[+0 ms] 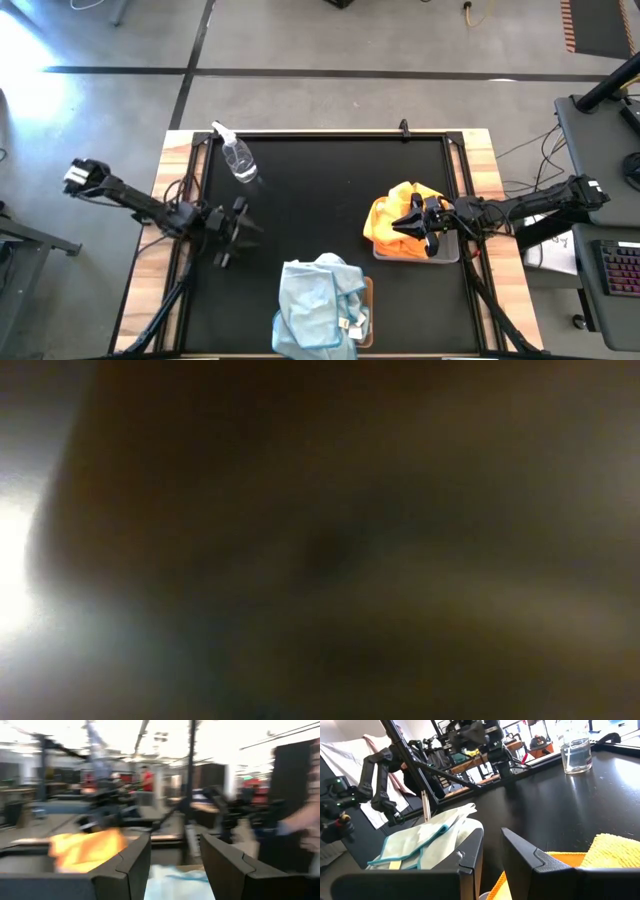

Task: Sort microfiber towel by color & place in baskets
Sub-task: Return to Home Position

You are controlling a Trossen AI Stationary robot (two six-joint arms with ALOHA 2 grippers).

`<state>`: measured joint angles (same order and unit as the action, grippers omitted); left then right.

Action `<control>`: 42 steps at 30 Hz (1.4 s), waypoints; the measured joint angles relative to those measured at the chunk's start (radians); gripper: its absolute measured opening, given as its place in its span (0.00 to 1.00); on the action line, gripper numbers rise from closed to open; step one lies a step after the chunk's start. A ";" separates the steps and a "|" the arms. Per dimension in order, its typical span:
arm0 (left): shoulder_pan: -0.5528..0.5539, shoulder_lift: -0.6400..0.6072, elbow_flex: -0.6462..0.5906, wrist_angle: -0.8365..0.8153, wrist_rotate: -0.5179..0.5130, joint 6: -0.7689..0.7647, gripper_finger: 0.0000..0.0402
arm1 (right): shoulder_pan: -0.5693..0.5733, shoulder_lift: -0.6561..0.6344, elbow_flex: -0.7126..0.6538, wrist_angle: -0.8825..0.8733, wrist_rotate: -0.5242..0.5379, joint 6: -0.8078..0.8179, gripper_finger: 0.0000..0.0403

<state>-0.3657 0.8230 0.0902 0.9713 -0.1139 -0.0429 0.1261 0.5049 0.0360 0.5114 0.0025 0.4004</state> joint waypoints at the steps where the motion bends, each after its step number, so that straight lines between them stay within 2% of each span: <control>1: 0.035 0.000 0.000 -0.006 0.000 0.000 0.39 | 0.000 0.000 0.000 0.000 0.000 0.000 0.15; 8: 0.316 0.001 0.000 -0.030 -0.029 0.006 0.39 | 0.000 0.000 0.000 -0.005 0.000 0.000 0.15; 12: 0.514 0.014 0.000 -0.084 -0.032 -0.101 0.39 | 0.000 0.000 0.000 -0.005 0.000 0.000 0.15; 17: 0.734 0.051 0.000 -0.098 0.079 -0.132 0.39 | 0.000 0.000 0.000 -0.006 0.000 0.000 0.15; 21: 0.855 0.076 0.016 -0.091 0.154 -0.112 0.39 | 0.000 0.000 0.000 -0.006 0.000 -0.003 0.15; 28: 0.923 0.129 0.101 -0.089 0.184 -0.070 0.39 | 0.000 0.000 0.000 -0.011 0.000 -0.005 0.15; 37: 0.916 0.212 0.173 -0.097 0.543 -0.052 0.39 | 0.000 0.000 0.000 -0.011 0.000 -0.008 0.15; 42: 0.872 0.212 0.165 -0.098 0.589 -0.071 0.39 | 0.000 0.000 0.000 -0.011 0.000 -0.019 0.15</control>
<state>0.5059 1.0355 0.2550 0.8733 0.4747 -0.1143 0.1261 0.5049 0.0360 0.5007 0.0024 0.3814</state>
